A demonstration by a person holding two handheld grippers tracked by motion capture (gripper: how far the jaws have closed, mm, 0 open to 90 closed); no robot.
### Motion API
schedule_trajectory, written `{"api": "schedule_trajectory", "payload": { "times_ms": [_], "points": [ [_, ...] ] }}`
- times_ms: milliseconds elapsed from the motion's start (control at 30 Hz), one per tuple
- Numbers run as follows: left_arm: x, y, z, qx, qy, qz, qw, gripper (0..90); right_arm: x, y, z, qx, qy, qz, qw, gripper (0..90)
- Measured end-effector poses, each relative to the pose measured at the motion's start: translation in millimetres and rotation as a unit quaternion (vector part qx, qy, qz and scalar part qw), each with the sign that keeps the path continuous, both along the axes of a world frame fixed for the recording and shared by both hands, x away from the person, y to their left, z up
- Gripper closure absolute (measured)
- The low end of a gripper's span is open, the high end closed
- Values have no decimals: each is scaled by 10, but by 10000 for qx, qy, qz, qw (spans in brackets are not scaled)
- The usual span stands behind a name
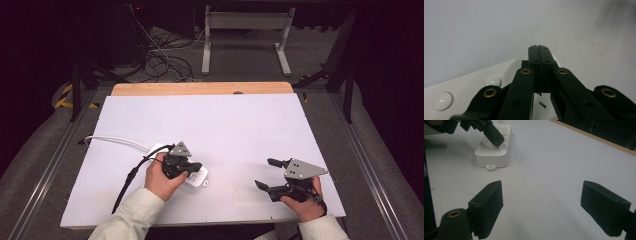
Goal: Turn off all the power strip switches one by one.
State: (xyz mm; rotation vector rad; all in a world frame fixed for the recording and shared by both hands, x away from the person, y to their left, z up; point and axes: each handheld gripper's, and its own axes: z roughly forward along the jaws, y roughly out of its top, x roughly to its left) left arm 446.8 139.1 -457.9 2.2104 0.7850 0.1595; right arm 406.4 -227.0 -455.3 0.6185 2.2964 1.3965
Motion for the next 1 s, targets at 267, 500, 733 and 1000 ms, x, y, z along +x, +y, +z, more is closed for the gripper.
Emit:
{"api": "schedule_trajectory", "payload": {
  "times_ms": [267, 500, 733, 1000],
  "points": [
    [-1, -2, -17, 102, -83, -10, 9999, 899, -1, -1, 0, -5, -2, 3, 10000, 188],
    [-18, 7, -40, 219, -264, 13, 9994, 899, -6, -2, 2, -13, -7, 6, 10000, 188],
    [-31, -13, -51, 259, -357, -33, 9990, 899, -8, 1, 3, -10, -2, 11, 10000, 188],
    [-39, -20, -56, 265, -392, -48, 9989, 899, -7, 7, 0, -27, -7, 27, 10000, 188]
  ]
}}
